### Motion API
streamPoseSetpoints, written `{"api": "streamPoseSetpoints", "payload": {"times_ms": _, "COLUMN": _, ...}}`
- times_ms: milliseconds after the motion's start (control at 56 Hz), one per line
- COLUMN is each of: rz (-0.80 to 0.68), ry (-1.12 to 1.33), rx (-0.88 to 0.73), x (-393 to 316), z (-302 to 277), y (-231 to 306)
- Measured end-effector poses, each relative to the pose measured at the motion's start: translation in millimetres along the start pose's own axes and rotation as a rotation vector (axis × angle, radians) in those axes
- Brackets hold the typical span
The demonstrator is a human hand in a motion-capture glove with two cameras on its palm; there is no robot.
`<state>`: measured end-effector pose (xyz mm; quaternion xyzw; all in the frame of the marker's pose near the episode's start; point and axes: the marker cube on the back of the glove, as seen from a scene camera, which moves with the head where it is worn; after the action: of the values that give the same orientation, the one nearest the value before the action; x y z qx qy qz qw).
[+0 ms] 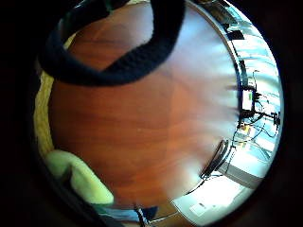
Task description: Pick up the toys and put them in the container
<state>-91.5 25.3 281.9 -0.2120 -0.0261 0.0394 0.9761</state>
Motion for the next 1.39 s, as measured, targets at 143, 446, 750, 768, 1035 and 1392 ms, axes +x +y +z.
{"api": "streamPoseSetpoints", "payload": {"times_ms": 143, "rz": -0.040, "ry": -0.013, "rx": 0.097, "x": -8.5, "z": 1.2, "y": -2.6}}
{"api": "streamPoseSetpoints", "payload": {"times_ms": 446, "rz": -0.115, "ry": -0.014, "rx": 0.300, "x": -16.6, "z": -1.3, "y": -2.8}}
{"api": "streamPoseSetpoints", "payload": {"times_ms": 750, "rz": -0.161, "ry": -0.025, "rx": 0.393, "x": -14.1, "z": -6.0, "y": -0.7}}
{"api": "streamPoseSetpoints", "payload": {"times_ms": 768, "rz": -0.162, "ry": -0.021, "rx": 0.394, "x": -14.0, "z": -5.9, "y": -0.5}}
{"api": "streamPoseSetpoints", "payload": {"times_ms": 1035, "rz": -0.142, "ry": -0.053, "rx": 0.380, "x": -17.8, "z": -30.6, "y": -2.6}}
{"api": "streamPoseSetpoints", "payload": {"times_ms": 1392, "rz": -0.202, "ry": -0.234, "rx": 0.304, "x": -98.6, "z": -170.2, "y": -20.7}}
